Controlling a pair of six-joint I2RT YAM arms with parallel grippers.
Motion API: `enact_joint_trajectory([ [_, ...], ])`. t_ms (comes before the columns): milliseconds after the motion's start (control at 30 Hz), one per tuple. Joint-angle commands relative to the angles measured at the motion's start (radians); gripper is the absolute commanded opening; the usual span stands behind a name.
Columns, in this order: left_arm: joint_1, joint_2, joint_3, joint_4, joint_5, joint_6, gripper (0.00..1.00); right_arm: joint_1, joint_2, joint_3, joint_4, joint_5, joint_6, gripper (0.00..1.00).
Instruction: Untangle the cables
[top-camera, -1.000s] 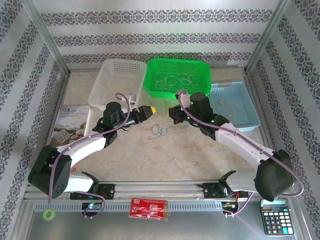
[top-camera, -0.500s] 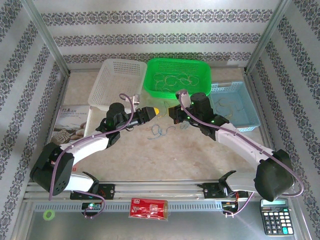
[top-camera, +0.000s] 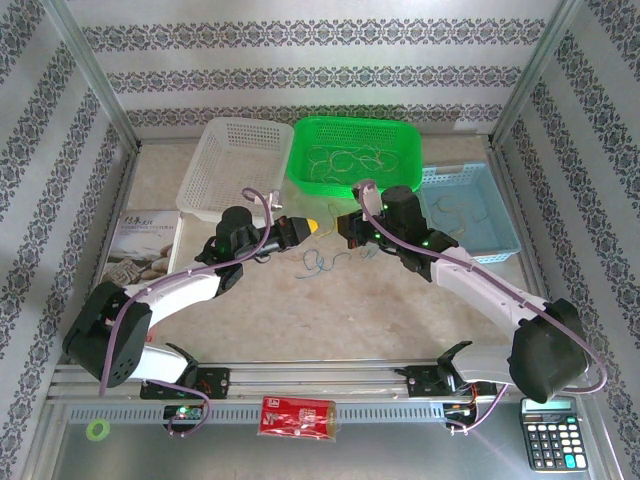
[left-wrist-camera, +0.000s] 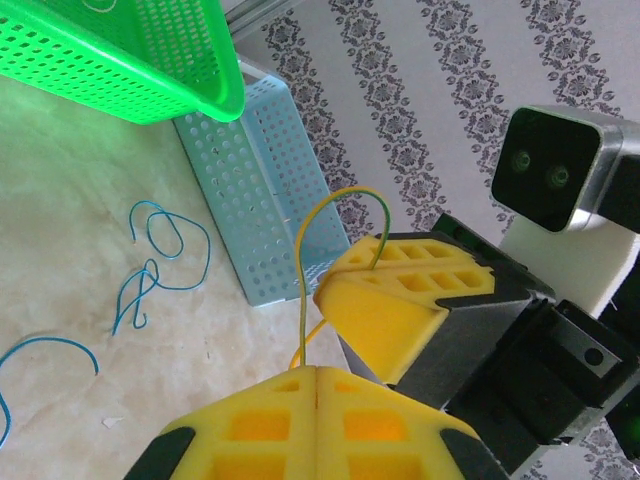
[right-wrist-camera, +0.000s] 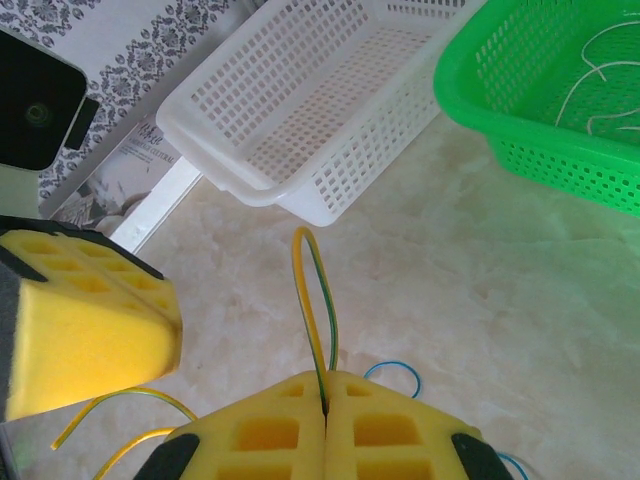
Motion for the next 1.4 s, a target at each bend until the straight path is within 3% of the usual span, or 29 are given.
enact_joint_trajectory([
  [0,-0.013,-0.008,0.027,0.051,-0.011,0.015,0.00,-0.014,-0.017,-0.024,0.024,-0.027,0.010,0.00],
  [333,0.021,-0.130,0.076,-0.173,-0.158,0.166,0.00,-0.064,-0.092,-0.130,0.026,-0.034,0.020,0.00],
  [500,0.030,-0.125,0.111,-0.216,-0.114,0.197,0.00,-0.092,-0.126,-0.166,0.061,-0.112,0.034,0.00],
  [633,0.029,-0.079,0.133,-0.217,-0.031,0.217,0.33,-0.099,-0.132,-0.152,0.074,-0.220,0.037,0.00],
  [733,0.014,-0.043,0.127,-0.176,0.002,0.208,0.44,-0.098,-0.126,-0.136,0.080,-0.262,0.048,0.00],
  [900,-0.025,0.000,0.126,-0.141,-0.003,0.219,0.49,-0.099,-0.111,-0.122,0.109,-0.301,0.085,0.00],
  [1367,-0.071,0.073,0.145,-0.081,-0.002,0.212,0.51,-0.097,-0.081,-0.114,0.183,-0.353,0.159,0.00],
])
